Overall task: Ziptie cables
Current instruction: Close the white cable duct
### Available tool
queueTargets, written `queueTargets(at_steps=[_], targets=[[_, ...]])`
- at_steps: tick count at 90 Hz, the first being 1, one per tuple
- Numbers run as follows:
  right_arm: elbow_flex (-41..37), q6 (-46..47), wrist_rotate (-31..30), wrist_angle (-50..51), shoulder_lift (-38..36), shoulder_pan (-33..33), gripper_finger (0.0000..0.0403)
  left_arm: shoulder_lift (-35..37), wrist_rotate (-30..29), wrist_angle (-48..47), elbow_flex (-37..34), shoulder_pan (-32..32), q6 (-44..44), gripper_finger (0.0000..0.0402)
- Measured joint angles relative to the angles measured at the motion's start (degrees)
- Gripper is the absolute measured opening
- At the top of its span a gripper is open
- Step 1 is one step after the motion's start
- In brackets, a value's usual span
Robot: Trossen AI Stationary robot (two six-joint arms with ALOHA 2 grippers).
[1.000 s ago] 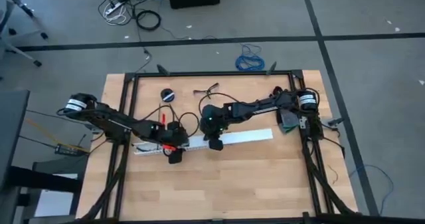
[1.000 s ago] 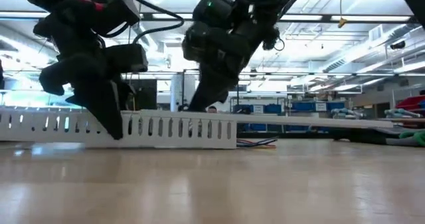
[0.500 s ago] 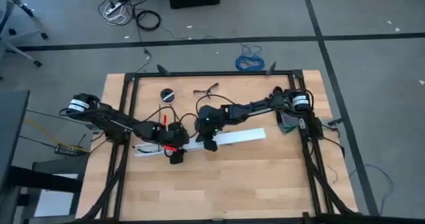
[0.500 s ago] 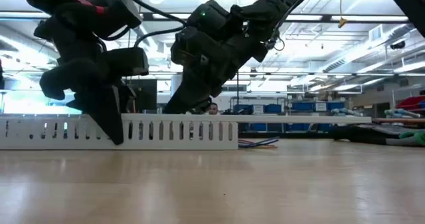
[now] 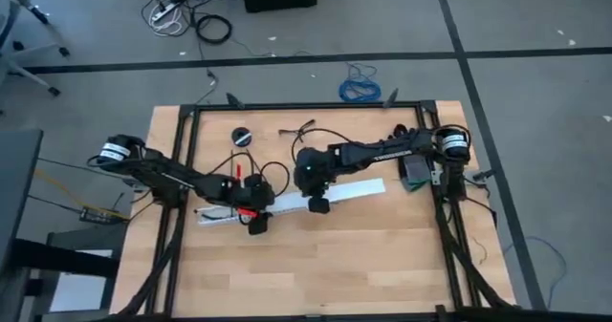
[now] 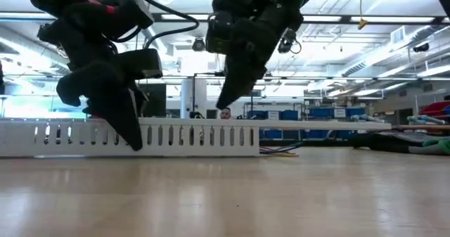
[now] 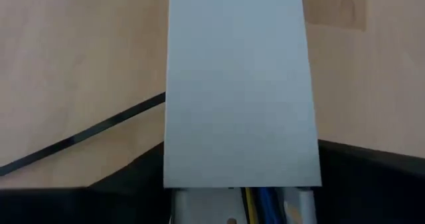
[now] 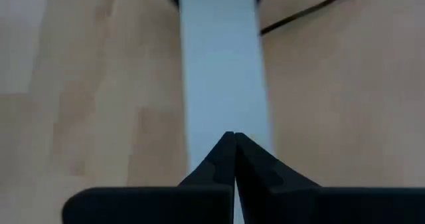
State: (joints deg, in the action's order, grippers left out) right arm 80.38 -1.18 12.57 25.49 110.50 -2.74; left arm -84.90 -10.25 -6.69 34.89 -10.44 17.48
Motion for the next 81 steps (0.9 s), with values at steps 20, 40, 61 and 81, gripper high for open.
queueTargets(at_steps=[20,40,61,81], targets=[[-0.3,1.2,3.2,-5.5,4.4,0.4,0.0000,0.0,-0.6,0.2,-0.1,0.0,0.6,0.0241],[0.5,1.9,13.7,-16.0,11.5,-1.6,0.0000,0.0,-0.4,-0.3,-0.2,-0.1,0.1,0.0241],[1.4,2.2,15.2,-17.7,13.5,-1.6,0.0000,0.0,-0.9,-0.4,-0.1,-0.3,-2.8,0.0245],[1.4,1.7,14.4,-15.8,13.0,-1.4,0.0000,0.2,-0.7,0.8,0.2,-2.6,-9.6,0.0289]])
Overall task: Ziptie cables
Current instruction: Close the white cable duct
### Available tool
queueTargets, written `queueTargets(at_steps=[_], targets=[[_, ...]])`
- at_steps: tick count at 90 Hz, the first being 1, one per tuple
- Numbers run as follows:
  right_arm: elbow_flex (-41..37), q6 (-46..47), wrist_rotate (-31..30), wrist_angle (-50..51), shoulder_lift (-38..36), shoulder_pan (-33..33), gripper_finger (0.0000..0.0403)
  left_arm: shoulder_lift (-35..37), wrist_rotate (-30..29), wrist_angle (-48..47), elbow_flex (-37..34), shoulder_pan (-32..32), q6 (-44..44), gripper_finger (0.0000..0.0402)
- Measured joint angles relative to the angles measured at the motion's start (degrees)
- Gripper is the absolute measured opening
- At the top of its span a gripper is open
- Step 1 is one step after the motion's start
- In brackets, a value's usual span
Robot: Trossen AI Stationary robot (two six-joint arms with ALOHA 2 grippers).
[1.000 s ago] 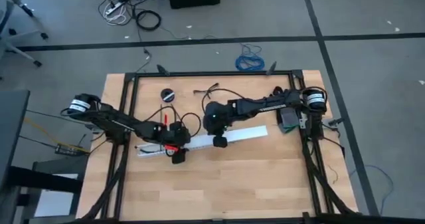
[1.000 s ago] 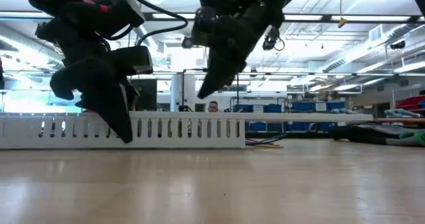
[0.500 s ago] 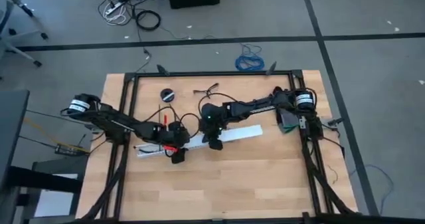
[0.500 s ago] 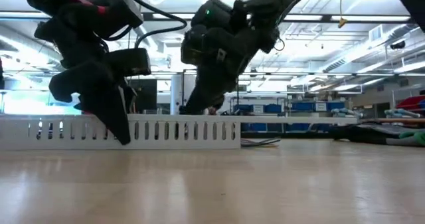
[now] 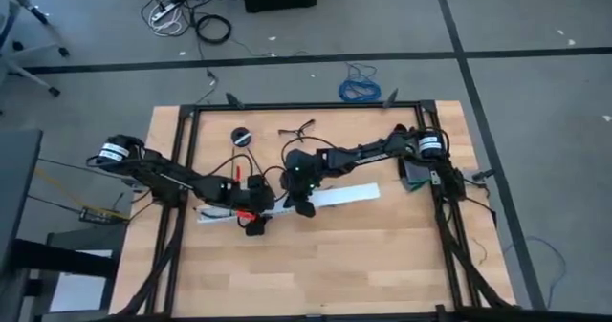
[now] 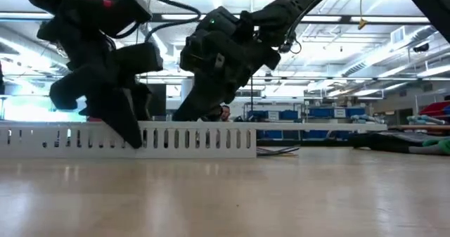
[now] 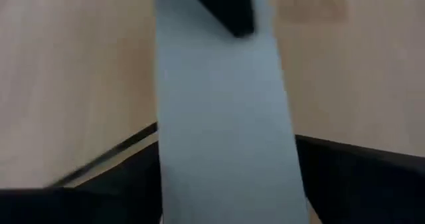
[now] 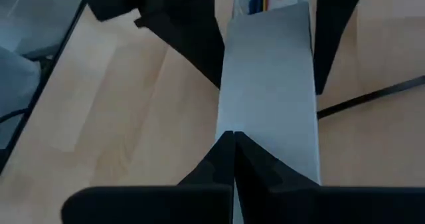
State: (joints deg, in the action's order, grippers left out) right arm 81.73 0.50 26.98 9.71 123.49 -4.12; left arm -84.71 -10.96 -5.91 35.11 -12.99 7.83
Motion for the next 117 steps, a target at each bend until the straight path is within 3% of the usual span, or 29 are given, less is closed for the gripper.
queueTargets(at_steps=[25,54,94,117], targets=[[0.0,-0.1,-0.1,0.7,-0.1,0.0,0.0000,3.4,4.1,-10.2,1.3,0.7,4.1,0.0352],[-0.1,2.3,-1.4,0.1,-0.1,-0.1,0.0000,6.7,2.9,-20.0,0.9,-1.4,9.1,0.0358],[-0.1,3.0,-1.6,0.0,-0.1,-0.2,0.0000,9.6,5.7,-7.2,-8.3,-3.8,17.8,0.0343],[-0.2,3.8,-1.7,-0.2,-0.1,-0.2,0.0000,10.0,6.2,-4.7,-9.7,-3.9,16.9,0.0316]])
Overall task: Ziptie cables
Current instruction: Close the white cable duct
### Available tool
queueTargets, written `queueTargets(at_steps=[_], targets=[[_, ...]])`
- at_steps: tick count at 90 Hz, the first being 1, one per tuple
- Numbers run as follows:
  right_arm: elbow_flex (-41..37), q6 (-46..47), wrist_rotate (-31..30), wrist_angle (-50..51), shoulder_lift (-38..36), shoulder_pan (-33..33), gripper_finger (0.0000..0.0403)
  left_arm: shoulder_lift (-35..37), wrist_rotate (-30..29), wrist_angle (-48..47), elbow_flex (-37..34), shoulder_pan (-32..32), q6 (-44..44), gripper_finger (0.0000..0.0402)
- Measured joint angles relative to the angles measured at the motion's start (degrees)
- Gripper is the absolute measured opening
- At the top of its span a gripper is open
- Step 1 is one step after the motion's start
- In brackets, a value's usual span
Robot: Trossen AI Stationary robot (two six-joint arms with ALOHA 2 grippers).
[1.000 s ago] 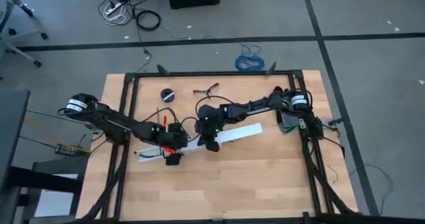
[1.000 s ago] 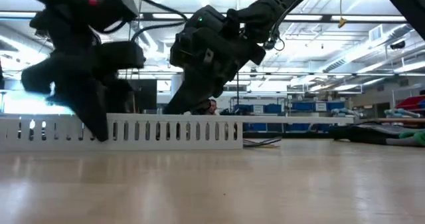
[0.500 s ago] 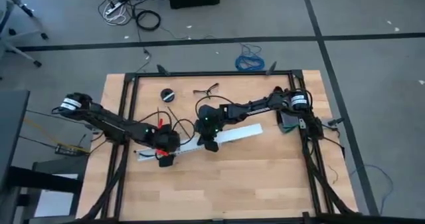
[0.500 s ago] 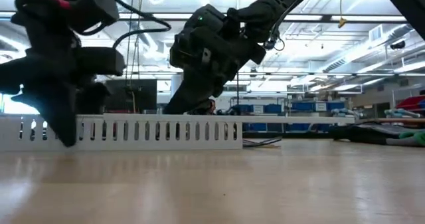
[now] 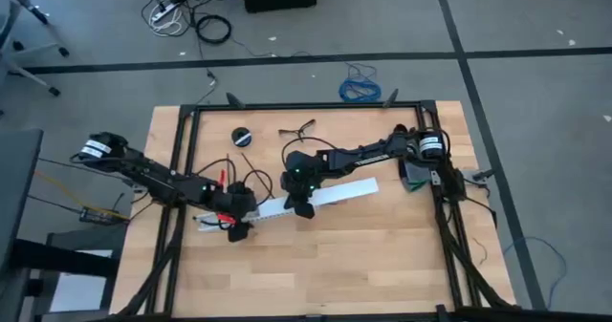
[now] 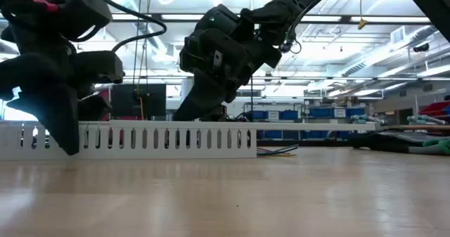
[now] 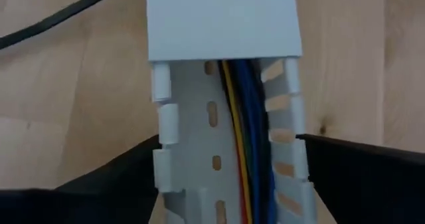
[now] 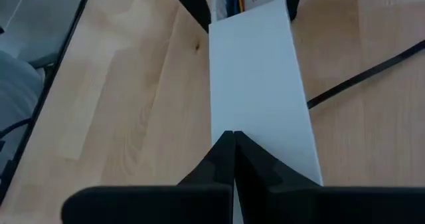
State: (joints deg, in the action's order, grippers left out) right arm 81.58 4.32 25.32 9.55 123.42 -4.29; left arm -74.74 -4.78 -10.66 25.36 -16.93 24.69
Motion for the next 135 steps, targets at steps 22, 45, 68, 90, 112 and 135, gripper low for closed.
queueTargets(at_steps=[22,45,68,90,112,135], targets=[[-0.2,0.1,-0.1,-0.3,-0.8,0.1,0.0000,0.0,-3.2,0.2,-0.1,-0.7,-1.3,0.0236],[-0.5,-1.1,-4.9,-0.7,-5.1,1.5,0.0001,-0.2,-4.5,1.1,-0.1,-0.8,-1.8,0.0244],[-0.5,-1.5,-6.3,6.4,-7.9,2.1,0.0001,-0.2,-5.4,1.2,-0.1,-0.8,-2.2,0.0244],[-3.7,-0.5,-6.4,1.5,-8.1,3.1,0.0001,-0.2,-6.5,3.0,-0.2,-0.7,-2.2,0.0240],[-4.6,0.1,0.9,-11.2,-1.6,0.9,0.0000,-0.5,-7.4,3.4,-0.3,-0.7,-1.8,0.0239],[-4.8,0.9,5.4,-18.1,1.0,0.3,0.0000,-0.9,-7.5,4.5,-0.3,-0.3,-1.5,0.0239]])
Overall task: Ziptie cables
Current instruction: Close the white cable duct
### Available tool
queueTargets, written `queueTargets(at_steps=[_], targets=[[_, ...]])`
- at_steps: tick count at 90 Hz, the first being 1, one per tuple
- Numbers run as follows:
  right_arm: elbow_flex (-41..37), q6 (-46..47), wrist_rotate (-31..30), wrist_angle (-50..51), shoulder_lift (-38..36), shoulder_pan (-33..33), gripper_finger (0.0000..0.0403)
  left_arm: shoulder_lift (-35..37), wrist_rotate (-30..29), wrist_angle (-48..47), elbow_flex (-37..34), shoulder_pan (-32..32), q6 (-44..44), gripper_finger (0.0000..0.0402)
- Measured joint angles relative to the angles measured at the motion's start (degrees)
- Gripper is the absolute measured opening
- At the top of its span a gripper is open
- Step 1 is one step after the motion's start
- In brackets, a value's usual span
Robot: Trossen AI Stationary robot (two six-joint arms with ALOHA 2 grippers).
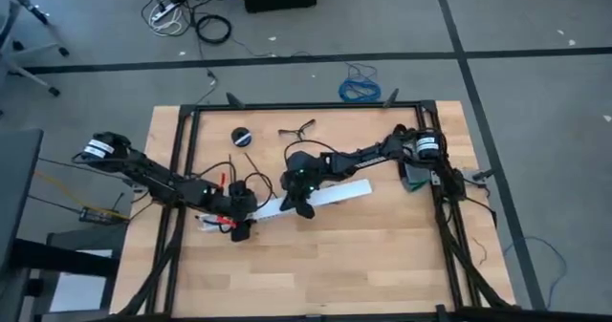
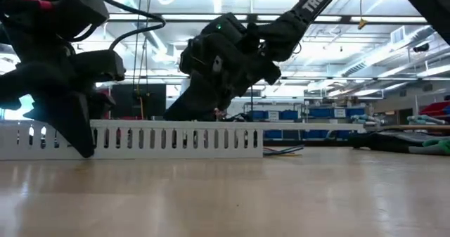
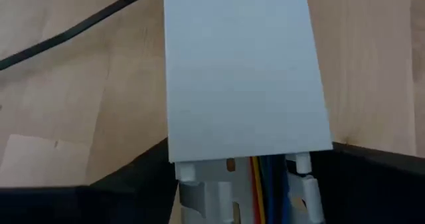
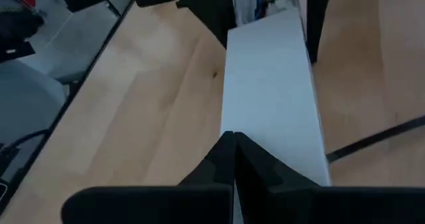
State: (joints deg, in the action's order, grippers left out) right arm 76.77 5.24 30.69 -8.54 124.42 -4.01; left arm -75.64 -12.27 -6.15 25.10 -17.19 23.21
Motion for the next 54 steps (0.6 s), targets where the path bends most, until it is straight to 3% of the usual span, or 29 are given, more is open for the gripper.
queueTargets(at_steps=[14,29,44,54], targets=[[0.0,-1.1,-0.2,-0.8,0.1,0.3,0.0000,-0.1,0.2,1.6,0.1,0.5,-2.2,0.0248],[0.3,-3.1,-1.5,5.5,-0.3,0.3,0.0000,0.4,-1.2,6.7,1.2,0.7,-5.6,0.0289],[0.3,-3.9,-0.7,7.3,-0.4,0.3,0.0000,0.2,1.1,8.3,0.8,0.7,-7.9,0.0334],[0.3,-4.0,-0.6,8.0,-0.8,0.3,0.0000,0.2,4.4,3.6,0.8,0.9,-7.7,0.0354]])
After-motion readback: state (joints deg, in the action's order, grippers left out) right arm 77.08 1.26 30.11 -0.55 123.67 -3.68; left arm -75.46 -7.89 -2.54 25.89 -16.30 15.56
